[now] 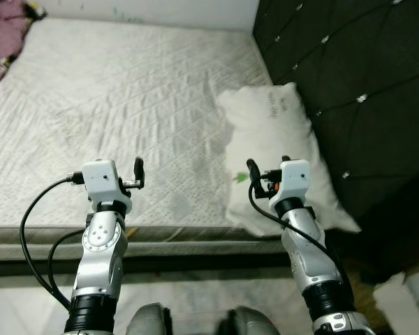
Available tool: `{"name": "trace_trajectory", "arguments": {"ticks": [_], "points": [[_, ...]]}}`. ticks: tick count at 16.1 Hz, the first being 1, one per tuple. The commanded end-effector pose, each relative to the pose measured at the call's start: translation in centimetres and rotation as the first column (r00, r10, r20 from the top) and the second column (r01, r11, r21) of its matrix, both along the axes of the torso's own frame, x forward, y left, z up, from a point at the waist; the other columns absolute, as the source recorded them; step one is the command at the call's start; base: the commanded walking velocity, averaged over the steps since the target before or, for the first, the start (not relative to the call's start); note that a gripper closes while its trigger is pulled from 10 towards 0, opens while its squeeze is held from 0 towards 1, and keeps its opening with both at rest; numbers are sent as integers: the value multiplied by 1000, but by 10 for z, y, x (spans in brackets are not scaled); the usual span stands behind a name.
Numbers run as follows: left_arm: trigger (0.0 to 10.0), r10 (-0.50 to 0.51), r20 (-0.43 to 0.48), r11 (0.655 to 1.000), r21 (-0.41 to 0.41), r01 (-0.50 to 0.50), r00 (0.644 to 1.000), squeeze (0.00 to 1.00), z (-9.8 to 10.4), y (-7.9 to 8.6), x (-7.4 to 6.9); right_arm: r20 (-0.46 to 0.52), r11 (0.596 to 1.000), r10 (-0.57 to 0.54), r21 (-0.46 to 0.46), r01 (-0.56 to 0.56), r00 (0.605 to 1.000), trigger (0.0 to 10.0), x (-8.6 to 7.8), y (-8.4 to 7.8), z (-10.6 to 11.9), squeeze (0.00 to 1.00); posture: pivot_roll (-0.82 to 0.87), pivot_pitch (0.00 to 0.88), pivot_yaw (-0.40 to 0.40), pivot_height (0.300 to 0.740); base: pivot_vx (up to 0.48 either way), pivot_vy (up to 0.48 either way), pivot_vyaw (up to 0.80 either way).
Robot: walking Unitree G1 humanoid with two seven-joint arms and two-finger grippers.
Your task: Clean up the room
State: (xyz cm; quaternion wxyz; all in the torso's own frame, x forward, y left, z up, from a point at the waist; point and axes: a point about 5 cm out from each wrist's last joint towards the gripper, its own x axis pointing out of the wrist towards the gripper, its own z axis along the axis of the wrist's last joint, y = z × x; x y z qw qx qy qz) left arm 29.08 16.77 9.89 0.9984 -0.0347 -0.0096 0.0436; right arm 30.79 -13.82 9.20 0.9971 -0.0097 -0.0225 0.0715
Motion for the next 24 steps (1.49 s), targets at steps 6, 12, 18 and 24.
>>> {"name": "trace_trajectory", "arguments": {"ticks": [6,12,18,24], "points": [[10000,-24,-12,1000,-5,24,1000,0,-1,-6,-1,-15,1000,-16,-4,16,1000,10000,-1,-9,-1,0,-2,131,-69,740,0,480,0],[10000,-26,6,1000,6,26,1000,0,3,-8,-1,-17,1000,-7,-14,6,1000,10000,-1,-7,0,0,-4,141,-68,740,0,235,0],[10000,-31,30,999,-7,32,999,0,7,-7,-2,-18,1000,-3,-17,3,1000,10000,0,-6,0,0,-8,145,-66,740,238,0,0],[10000,-34,27,999,-10,34,999,0,7,-8,-2,-21,1000,-2,-14,2,1000,10000,0,-5,0,0,-7,148,-65,740,378,0,0]]}}
